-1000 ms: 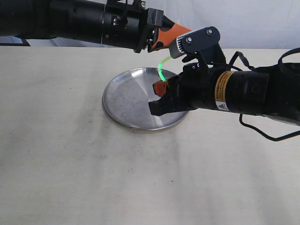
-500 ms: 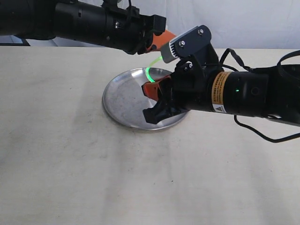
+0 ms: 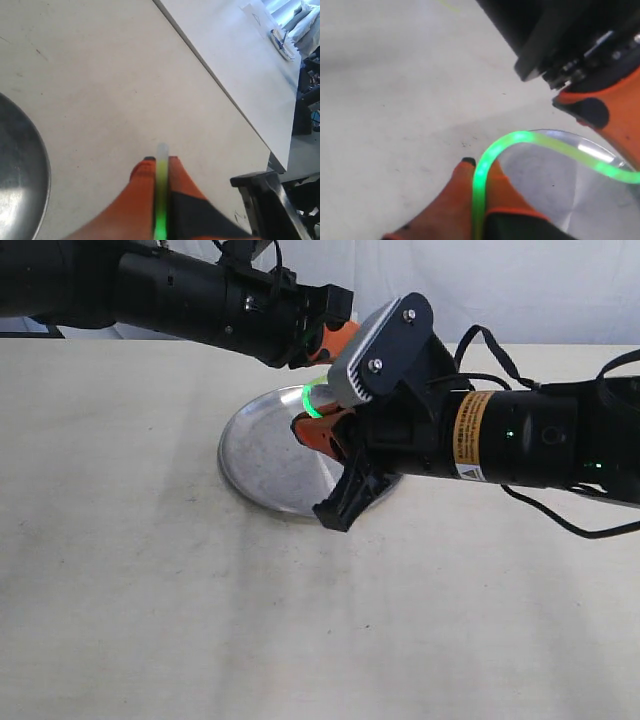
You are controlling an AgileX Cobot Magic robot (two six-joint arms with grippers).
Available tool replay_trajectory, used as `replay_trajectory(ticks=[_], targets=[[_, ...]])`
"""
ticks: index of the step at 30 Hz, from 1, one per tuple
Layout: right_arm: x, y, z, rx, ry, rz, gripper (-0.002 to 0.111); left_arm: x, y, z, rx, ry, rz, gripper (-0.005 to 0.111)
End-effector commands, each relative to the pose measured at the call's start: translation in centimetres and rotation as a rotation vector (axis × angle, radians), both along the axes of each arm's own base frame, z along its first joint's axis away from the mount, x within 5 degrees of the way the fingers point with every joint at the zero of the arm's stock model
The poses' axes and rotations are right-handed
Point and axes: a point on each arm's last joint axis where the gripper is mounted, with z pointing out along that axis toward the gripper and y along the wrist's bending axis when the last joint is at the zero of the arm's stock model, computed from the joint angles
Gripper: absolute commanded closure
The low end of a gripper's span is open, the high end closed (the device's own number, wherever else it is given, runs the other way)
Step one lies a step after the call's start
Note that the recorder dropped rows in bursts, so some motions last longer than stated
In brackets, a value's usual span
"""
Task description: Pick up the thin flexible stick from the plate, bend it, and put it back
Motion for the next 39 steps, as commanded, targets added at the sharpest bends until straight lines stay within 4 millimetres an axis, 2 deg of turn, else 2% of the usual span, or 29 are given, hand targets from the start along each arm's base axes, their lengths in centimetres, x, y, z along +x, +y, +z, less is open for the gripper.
replay_trajectory(ticks=[1, 9, 17, 31, 39], targets=[[-0.1, -0.1, 0.9, -0.062, -0.130, 0.072, 0.108, -0.4, -0.1, -0.6, 0.019, 0.029, -0.030, 0.107], [-0.1, -0.1, 0.9, -0.259, -0.367, 0.195, 0.108, -0.4, -0.1, -0.6, 0.019, 0.047, -0.023, 0.107], [-0.6, 0.0, 0.2, -0.528, -0.609, 0.421, 0.108, -0.4, -0.1, -0.7, 0.022, 0.064, -0.017, 0.107], [-0.5, -0.7, -0.6, -0.780, -0.724, 0.544, 0.108, -0.4, -0.1, -0.7, 0.024, 0.077, -0.012, 0.107], [-0.6, -0.5, -0.6, -0.812, -0.770, 0.579, 0.108, -0.4, 0.0, -0.9, 0.036, 0.119, 0.006, 0.107]])
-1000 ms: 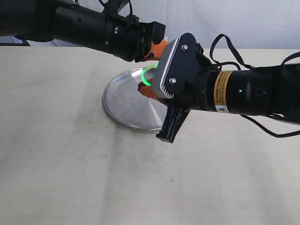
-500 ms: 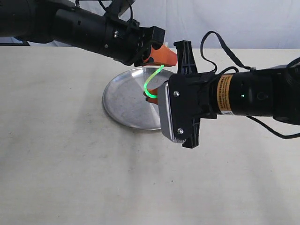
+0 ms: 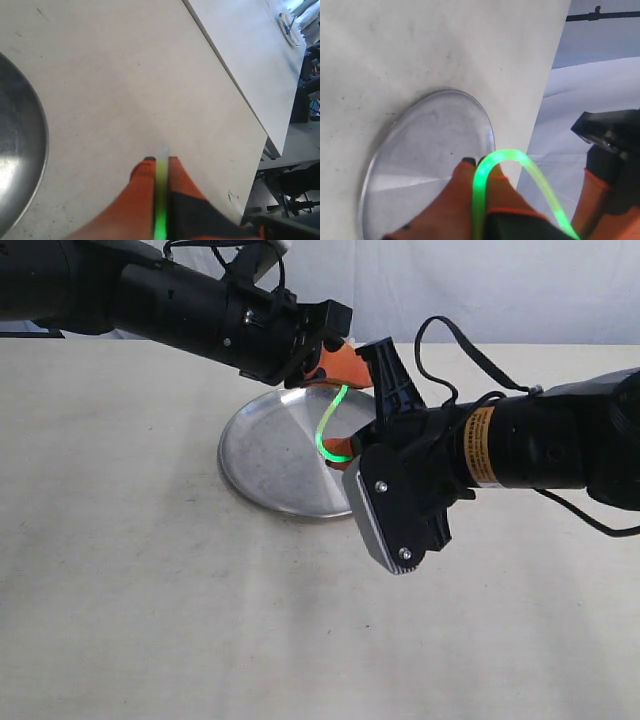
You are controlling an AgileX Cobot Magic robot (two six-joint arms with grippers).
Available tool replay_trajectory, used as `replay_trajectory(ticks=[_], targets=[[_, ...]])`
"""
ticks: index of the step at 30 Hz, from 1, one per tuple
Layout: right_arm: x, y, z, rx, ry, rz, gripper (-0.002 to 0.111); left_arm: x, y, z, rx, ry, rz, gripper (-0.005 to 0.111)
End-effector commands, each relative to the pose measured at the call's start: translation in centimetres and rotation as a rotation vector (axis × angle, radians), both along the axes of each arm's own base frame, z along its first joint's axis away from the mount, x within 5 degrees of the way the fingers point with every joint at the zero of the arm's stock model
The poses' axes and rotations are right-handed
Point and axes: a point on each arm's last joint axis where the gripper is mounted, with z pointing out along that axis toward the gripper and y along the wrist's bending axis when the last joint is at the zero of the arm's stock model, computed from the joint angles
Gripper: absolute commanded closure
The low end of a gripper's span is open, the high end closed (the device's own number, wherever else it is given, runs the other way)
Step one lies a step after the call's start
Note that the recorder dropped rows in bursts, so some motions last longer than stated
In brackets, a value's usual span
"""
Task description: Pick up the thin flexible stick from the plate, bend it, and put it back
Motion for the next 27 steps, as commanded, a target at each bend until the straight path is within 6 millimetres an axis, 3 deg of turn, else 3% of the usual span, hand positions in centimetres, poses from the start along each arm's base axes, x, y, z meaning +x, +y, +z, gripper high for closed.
replay_trajectory(ticks=[1, 20, 27], targets=[[-0.4, 0.4, 0.4, -0.008, -0.034, 0.062, 0.108, 0.0, -0.1, -0.1, -0.008, 0.023, 0.021, 0.107], [-0.3, 0.4, 0.4, -0.033, -0.064, 0.084, 0.108, -0.1, -0.3, -2.1, 0.032, 0.172, -0.001, 0.107], [-0.2, 0.3, 0.4, -0.034, -0.062, 0.061, 0.108, -1.0, -1.7, -2.6, 0.028, 0.198, -0.039, 0.107]])
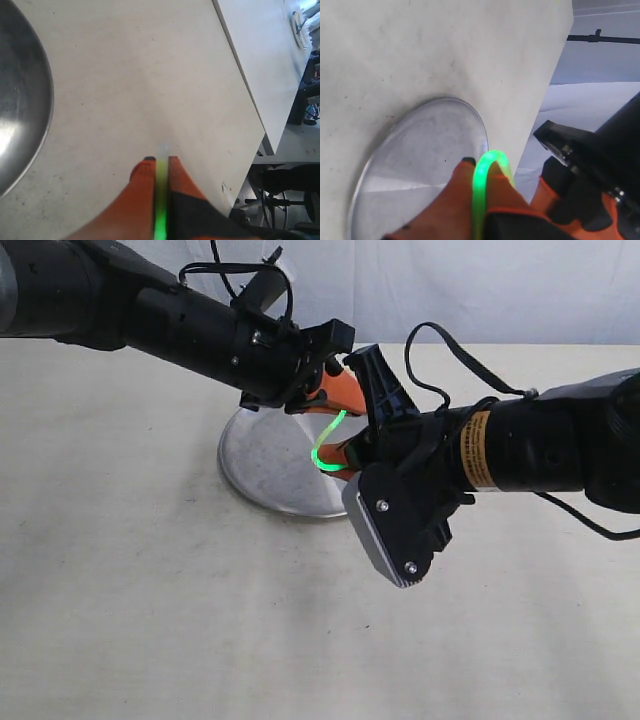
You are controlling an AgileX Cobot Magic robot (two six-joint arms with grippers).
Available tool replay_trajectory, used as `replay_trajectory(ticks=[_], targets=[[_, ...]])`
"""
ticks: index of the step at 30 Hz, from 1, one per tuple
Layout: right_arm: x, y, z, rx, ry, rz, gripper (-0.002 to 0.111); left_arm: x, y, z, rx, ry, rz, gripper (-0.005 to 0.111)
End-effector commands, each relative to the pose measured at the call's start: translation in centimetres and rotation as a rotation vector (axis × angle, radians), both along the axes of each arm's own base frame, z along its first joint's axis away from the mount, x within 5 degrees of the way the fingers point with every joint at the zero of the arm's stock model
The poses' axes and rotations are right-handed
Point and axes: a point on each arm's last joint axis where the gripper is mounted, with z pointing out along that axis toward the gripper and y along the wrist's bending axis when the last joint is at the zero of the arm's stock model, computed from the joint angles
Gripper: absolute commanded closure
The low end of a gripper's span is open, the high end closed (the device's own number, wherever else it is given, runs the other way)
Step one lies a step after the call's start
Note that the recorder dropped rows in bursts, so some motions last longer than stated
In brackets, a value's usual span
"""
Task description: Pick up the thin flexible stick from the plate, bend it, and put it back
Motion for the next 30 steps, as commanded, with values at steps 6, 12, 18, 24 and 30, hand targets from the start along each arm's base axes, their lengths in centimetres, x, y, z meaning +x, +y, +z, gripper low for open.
replay_trajectory(ticks=[6, 12, 18, 24, 30], targets=[[0.14, -0.05, 0.43, 0.013, -0.008, -0.037, 0.108, -1.46, -1.75, -0.78, -0.021, 0.064, -0.080, 0.107], [0.25, -0.17, 0.41, 0.013, -0.005, -0.059, 0.108, -1.66, -1.88, -0.50, -0.054, 0.090, -0.091, 0.107], [0.45, -0.36, 0.42, 0.027, 0.009, -0.107, 0.108, -1.78, -1.97, -0.31, -0.077, 0.107, -0.097, 0.107], [0.58, -0.38, 0.54, 0.075, 0.037, -0.153, 0.108, -1.80, -2.00, -0.25, -0.084, 0.112, -0.097, 0.107], [0.86, -0.63, 0.61, 0.138, 0.085, -0.248, 0.108, -1.79, -2.01, -0.23, -0.088, 0.113, -0.095, 0.107]])
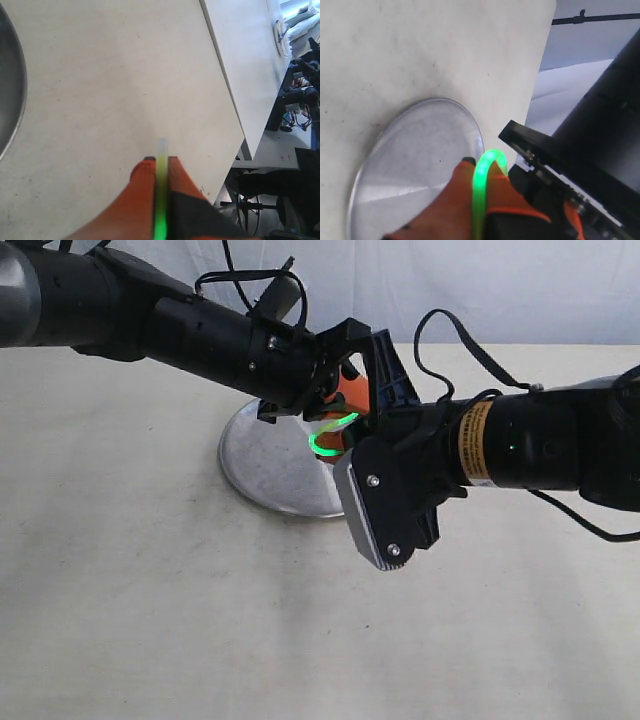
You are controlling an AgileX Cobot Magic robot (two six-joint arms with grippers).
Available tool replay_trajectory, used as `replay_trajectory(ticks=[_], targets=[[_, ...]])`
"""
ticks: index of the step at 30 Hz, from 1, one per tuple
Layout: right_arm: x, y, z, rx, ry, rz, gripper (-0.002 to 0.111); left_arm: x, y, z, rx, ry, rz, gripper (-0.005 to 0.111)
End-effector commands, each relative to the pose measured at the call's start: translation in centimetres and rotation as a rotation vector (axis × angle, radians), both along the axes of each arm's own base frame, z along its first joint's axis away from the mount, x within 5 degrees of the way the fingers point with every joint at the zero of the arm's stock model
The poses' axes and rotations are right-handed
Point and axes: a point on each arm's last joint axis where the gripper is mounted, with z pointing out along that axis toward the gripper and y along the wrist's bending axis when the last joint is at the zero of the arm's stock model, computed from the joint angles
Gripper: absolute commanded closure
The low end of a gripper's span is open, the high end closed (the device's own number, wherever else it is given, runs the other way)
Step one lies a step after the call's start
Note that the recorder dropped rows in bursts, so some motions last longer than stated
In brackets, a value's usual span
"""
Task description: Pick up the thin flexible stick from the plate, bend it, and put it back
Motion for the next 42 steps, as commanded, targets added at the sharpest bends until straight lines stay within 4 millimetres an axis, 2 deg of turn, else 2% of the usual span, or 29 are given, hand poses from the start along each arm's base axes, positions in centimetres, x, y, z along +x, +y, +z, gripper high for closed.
replay_trajectory(ticks=[1, 14, 37, 42], targets=[[0.6, -0.6, 0.2, 0.069, 0.059, -0.147, 0.108, -1.5, -0.8, 0.3, -0.039, 0.040, -0.103, 0.107], [1.3, -1.3, -0.3, 0.222, 0.211, -0.385, 0.108, -1.8, -1.0, 0.8, -0.097, 0.051, -0.141, 0.107], [1.5, -1.5, -0.8, 0.236, 0.250, -0.435, 0.108, -2.0, -0.9, 0.7, -0.088, 0.036, -0.164, 0.107], [1.5, -1.5, -0.8, 0.236, 0.250, -0.435, 0.108, -1.6, -0.7, 0.2, -0.022, -0.009, -0.140, 0.107]])
